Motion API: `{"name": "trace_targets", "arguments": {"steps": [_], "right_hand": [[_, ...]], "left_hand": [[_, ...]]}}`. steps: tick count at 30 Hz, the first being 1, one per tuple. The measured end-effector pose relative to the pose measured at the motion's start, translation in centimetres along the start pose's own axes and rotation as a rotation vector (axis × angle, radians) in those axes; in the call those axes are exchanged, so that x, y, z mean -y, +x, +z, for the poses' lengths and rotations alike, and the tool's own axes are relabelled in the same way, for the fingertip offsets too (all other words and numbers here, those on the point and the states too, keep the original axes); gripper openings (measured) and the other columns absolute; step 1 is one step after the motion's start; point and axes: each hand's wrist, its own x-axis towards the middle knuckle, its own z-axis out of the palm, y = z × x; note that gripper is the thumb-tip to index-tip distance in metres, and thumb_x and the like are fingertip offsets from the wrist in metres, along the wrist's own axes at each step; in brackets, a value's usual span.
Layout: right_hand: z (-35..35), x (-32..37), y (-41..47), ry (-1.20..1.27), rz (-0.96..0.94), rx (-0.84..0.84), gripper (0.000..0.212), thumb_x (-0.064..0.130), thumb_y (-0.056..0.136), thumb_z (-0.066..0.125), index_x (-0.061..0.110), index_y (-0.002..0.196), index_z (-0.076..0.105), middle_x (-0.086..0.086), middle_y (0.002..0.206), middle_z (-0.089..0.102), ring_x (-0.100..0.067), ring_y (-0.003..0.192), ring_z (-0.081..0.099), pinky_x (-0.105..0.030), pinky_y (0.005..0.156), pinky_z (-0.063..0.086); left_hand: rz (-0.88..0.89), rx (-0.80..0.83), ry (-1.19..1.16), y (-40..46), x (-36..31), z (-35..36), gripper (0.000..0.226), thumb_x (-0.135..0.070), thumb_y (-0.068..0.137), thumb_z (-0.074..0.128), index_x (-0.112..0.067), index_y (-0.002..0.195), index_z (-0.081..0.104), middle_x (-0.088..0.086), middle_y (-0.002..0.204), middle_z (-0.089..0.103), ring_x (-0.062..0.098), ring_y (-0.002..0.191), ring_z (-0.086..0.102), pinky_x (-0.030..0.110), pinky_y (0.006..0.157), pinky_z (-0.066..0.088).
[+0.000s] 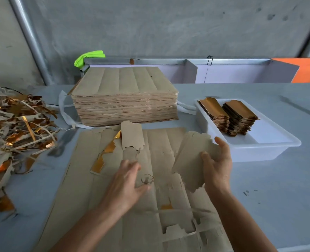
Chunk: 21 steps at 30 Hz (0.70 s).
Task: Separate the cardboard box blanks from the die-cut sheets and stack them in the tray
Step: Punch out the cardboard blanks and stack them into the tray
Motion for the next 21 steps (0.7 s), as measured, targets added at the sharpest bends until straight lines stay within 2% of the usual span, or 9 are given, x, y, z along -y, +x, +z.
{"name": "trace_targets", "arguments": {"steps": [2, 4, 7, 11, 13, 15, 18, 19, 21], "right_hand": [[-0.1, 0.2, 0.1, -0.066, -0.041, 0.043, 0.039, 0.003, 0.094, 0.047, 0.032, 0.119, 0.054, 0.006, 0.112, 0.048, -0.02, 0.101, 0.05, -0.043, 0.085, 0.048], [-0.1, 0.6, 0.3, -0.158, -0.079, 0.061, 0.027, 0.004, 0.095, 0.049, 0.023, 0.106, 0.064, 0.01, 0.099, 0.054, -0.018, 0.098, 0.054, -0.037, 0.085, 0.048], [-0.2, 0.7, 0.7, -0.248, -0.12, 0.075, 0.021, 0.005, 0.094, 0.052, 0.016, 0.102, 0.068, 0.006, 0.098, 0.056, -0.016, 0.093, 0.054, -0.036, 0.086, 0.048], [0.1, 0.7, 1.2, -0.298, -0.135, 0.095, 0.021, 0.005, 0.094, 0.054, 0.011, 0.107, 0.069, 0.006, 0.097, 0.055, -0.014, 0.09, 0.053, -0.035, 0.085, 0.048], [0.5, 0.7, 1.3, -0.3, -0.136, 0.107, 0.02, 0.007, 0.093, 0.056, 0.011, 0.108, 0.068, 0.007, 0.094, 0.055, -0.008, 0.082, 0.054, -0.029, 0.079, 0.047], [1.0, 0.7, 1.2, -0.303, -0.135, 0.128, 0.019, 0.007, 0.091, 0.059, 0.012, 0.107, 0.069, 0.01, 0.09, 0.055, -0.003, 0.075, 0.053, -0.026, 0.075, 0.046], [1.7, 0.5, 0.7, -0.35, -0.151, 0.176, 0.022, 0.004, 0.089, 0.059, 0.013, 0.106, 0.069, 0.014, 0.086, 0.054, -0.007, 0.079, 0.054, -0.027, 0.076, 0.048], [1.9, 0.4, 0.6, -0.362, -0.157, 0.183, 0.022, 0.003, 0.089, 0.059, 0.013, 0.106, 0.069, 0.018, 0.083, 0.051, -0.006, 0.078, 0.053, -0.027, 0.076, 0.048], [2.0, 0.3, 0.5, -0.38, -0.165, 0.189, 0.022, 0.004, 0.089, 0.06, 0.014, 0.106, 0.07, 0.021, 0.081, 0.047, -0.005, 0.079, 0.052, -0.026, 0.076, 0.047]], "left_hand": [[-0.125, 0.069, 0.092, 0.6, 0.8, 0.0, 0.051, -0.053, 0.075, 0.07, -0.02, 0.109, 0.053, -0.005, 0.107, 0.05, 0.011, 0.092, 0.054, 0.016, 0.073, 0.041], [-0.194, 0.126, 0.176, 1.0, 1.6, -0.1, 0.035, -0.05, 0.076, 0.07, -0.022, 0.092, 0.056, -0.004, 0.095, 0.061, 0.015, 0.086, 0.059, 0.025, 0.067, 0.042], [-0.237, 0.11, 0.181, 1.8, 3.0, -1.1, 0.014, -0.035, 0.088, 0.064, -0.022, 0.081, 0.064, -0.006, 0.082, 0.066, 0.013, 0.072, 0.059, 0.024, 0.058, 0.038], [-0.472, -0.268, -0.308, 2.5, 5.2, -2.7, 0.017, -0.029, 0.092, 0.058, -0.016, 0.082, 0.059, 0.001, 0.079, 0.062, 0.019, 0.071, 0.058, 0.031, 0.063, 0.047], [-0.571, -0.418, -0.377, 3.0, 6.4, -3.3, 0.031, -0.043, 0.085, 0.064, -0.014, 0.088, 0.051, 0.004, 0.086, 0.06, 0.019, 0.072, 0.056, 0.029, 0.057, 0.044], [-0.579, -0.274, -0.159, 3.5, 6.9, -3.4, 0.058, -0.061, 0.072, 0.067, -0.014, 0.1, 0.047, 0.004, 0.094, 0.059, 0.017, 0.076, 0.056, 0.027, 0.056, 0.04], [-0.491, -0.02, 0.04, 4.1, 6.0, -2.3, 0.094, -0.068, 0.065, 0.069, -0.014, 0.135, 0.036, 0.009, 0.131, 0.051, 0.028, 0.115, 0.053, 0.035, 0.085, 0.046], [-0.45, 0.036, 0.124, 4.3, 5.7, -1.7, 0.097, -0.068, 0.064, 0.07, -0.014, 0.136, 0.035, 0.009, 0.135, 0.048, 0.028, 0.12, 0.05, 0.035, 0.089, 0.044], [-0.406, 0.117, 0.24, 4.6, 5.0, -0.7, 0.078, -0.063, 0.069, 0.07, -0.014, 0.124, 0.044, 0.009, 0.127, 0.053, 0.028, 0.115, 0.053, 0.033, 0.083, 0.043]]}}
